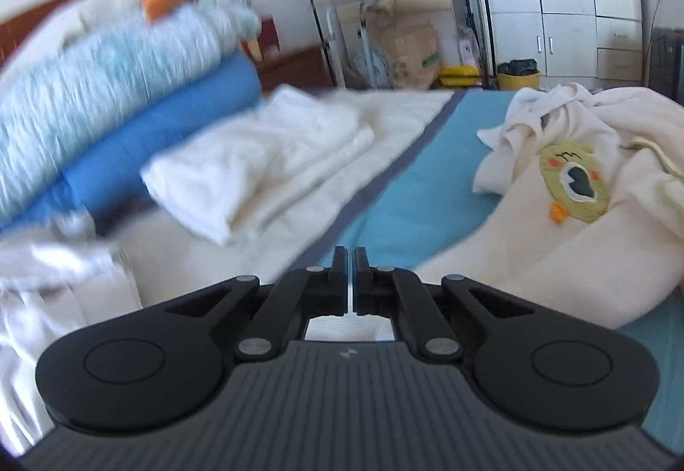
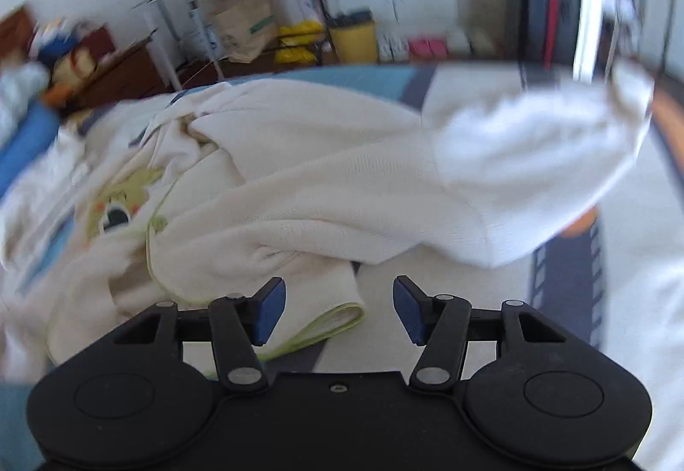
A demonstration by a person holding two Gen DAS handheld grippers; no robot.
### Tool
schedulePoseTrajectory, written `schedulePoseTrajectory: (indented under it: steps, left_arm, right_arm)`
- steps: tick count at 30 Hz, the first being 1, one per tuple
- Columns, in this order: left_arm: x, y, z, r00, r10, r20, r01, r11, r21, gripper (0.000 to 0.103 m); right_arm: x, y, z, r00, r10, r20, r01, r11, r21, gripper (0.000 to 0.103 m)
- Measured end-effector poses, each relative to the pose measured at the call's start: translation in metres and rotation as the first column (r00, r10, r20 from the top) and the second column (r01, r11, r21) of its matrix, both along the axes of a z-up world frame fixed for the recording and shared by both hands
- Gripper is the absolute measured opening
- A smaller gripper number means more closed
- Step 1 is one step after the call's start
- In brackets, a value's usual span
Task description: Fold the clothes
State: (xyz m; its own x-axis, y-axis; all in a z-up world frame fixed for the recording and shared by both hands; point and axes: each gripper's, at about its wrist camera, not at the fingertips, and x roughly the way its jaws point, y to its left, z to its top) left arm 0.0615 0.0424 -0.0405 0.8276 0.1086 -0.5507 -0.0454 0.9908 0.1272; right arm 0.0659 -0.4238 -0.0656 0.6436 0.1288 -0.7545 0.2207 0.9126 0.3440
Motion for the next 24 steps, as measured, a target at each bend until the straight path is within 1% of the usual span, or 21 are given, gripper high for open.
schedulePoseTrajectory:
  steps: [1, 2, 3, 4, 5, 7, 8, 9, 10, 11, 12, 13, 14, 15, 16, 17, 19, 20, 21, 22, 24]
  left_arm:
    - [-0.005, 0.004, 0.002, 0.999, -0.031, -0.018, 0.029, 0.996, -0.079, 0.002]
    - [-0.011, 0.004, 0.003, 0.997, -0.071, -0.027, 0.066, 0.986, -0.153, 0.005]
    - [-0.018, 0.003, 0.005, 0.993, -0.111, -0.033, 0.101, 0.969, -0.226, 0.005]
    - [-0.025, 0.002, 0.006, 0.988, -0.152, -0.036, 0.134, 0.945, -0.298, 0.006]
    - [-0.031, -0.002, 0.007, 0.982, -0.188, -0.035, 0.164, 0.923, -0.347, 0.008]
    - [-0.041, -0.033, 0.005, 0.971, -0.238, -0.025, 0.215, 0.913, -0.345, 0.016]
    - [-0.045, -0.048, 0.003, 0.962, -0.272, -0.023, 0.246, 0.901, -0.356, 0.023]
    - [-0.044, -0.064, 0.000, 0.946, -0.323, -0.032, 0.285, 0.873, -0.396, 0.030]
    - [-0.042, -0.080, -0.005, 0.928, -0.370, -0.046, 0.315, 0.844, -0.433, 0.034]
    - [-0.038, -0.095, -0.010, 0.911, -0.409, -0.059, 0.338, 0.820, -0.463, 0.040]
    - [-0.032, -0.109, -0.015, 0.901, -0.427, -0.078, 0.345, 0.812, -0.471, 0.047]
    - [-0.026, -0.122, -0.020, 0.895, -0.436, -0.098, 0.346, 0.815, -0.465, 0.051]
    - [-0.017, -0.134, -0.027, 0.892, -0.434, -0.127, 0.337, 0.825, -0.453, 0.058]
    - [-0.005, -0.143, -0.035, 0.888, -0.426, -0.172, 0.316, 0.838, -0.445, 0.065]
    - [0.008, -0.152, -0.042, 0.883, -0.417, -0.217, 0.294, 0.850, -0.436, 0.068]
    - [0.018, -0.159, -0.048, 0.878, -0.407, -0.251, 0.280, 0.864, -0.419, 0.068]
    - [0.030, -0.166, -0.049, 0.881, -0.385, -0.275, 0.283, 0.894, -0.346, 0.065]
    - [0.034, -0.170, -0.048, 0.883, -0.373, -0.283, 0.286, 0.908, -0.305, 0.050]
    - [0.032, -0.173, -0.040, 0.887, -0.367, -0.281, 0.296, 0.917, -0.266, 0.012]
    - [0.026, -0.173, -0.031, 0.884, -0.381, -0.270, 0.313, 0.912, -0.265, 0.006]
    - [0.007, -0.164, -0.006, 0.891, -0.402, -0.212, 0.323, 0.888, -0.326, 0.006]
  right_arm:
    - [0.003, -0.010, -0.007, 0.999, -0.021, -0.029, 0.023, 0.996, 0.088, 0.061]
    - [0.003, -0.017, -0.013, 0.999, -0.030, -0.043, 0.036, 0.989, 0.142, 0.061]
    - [0.002, -0.022, -0.017, 0.998, -0.030, -0.048, 0.038, 0.983, 0.177, 0.061]
    - [0.001, -0.026, -0.020, 0.998, -0.036, -0.048, 0.045, 0.978, 0.201, 0.061]
    - [0.000, -0.029, -0.024, 0.998, -0.048, -0.044, 0.057, 0.975, 0.217, 0.061]
    - [-0.002, -0.033, -0.031, 0.997, -0.073, -0.037, 0.080, 0.966, 0.247, 0.062]
    - [-0.003, -0.036, -0.035, 0.996, -0.086, -0.034, 0.092, 0.961, 0.262, 0.062]
    - [-0.004, -0.038, -0.038, 0.995, -0.098, -0.032, 0.103, 0.955, 0.277, 0.062]
    - [-0.003, -0.039, -0.041, 0.994, -0.103, -0.020, 0.105, 0.955, 0.278, 0.062]
    - [-0.002, -0.037, -0.043, 0.995, -0.096, 0.000, 0.093, 0.959, 0.268, 0.062]
    - [0.000, -0.036, -0.045, 0.996, -0.083, 0.021, 0.075, 0.963, 0.258, 0.062]
    - [0.002, -0.033, -0.046, 0.998, -0.056, 0.036, 0.046, 0.971, 0.235, 0.059]
    - [0.006, -0.027, -0.045, 0.999, -0.016, 0.043, 0.006, 0.979, 0.203, 0.051]
    - [0.009, -0.021, -0.045, 0.998, 0.025, 0.050, -0.033, 0.985, 0.169, 0.019]
    - [0.013, -0.015, -0.044, 0.997, 0.062, 0.041, -0.067, 0.990, 0.123, 0.013]
    - [0.015, -0.012, -0.041, 0.996, 0.087, 0.033, -0.090, 0.993, 0.083, 0.012]
    - [0.009, -0.011, -0.022, 0.993, 0.108, 0.044, -0.109, 0.994, 0.030, 0.009]
    - [0.003, -0.014, -0.009, 0.991, 0.121, 0.054, -0.122, 0.992, 0.018, 0.009]
    - [-0.006, -0.019, 0.006, 0.988, 0.139, 0.068, -0.141, 0.990, 0.019, 0.009]
    - [-0.015, -0.024, 0.021, 0.984, 0.157, 0.081, -0.159, 0.987, 0.020, 0.008]
    - [-0.038, -0.025, 0.052, 0.975, 0.192, 0.109, -0.192, 0.981, -0.008, 0.008]
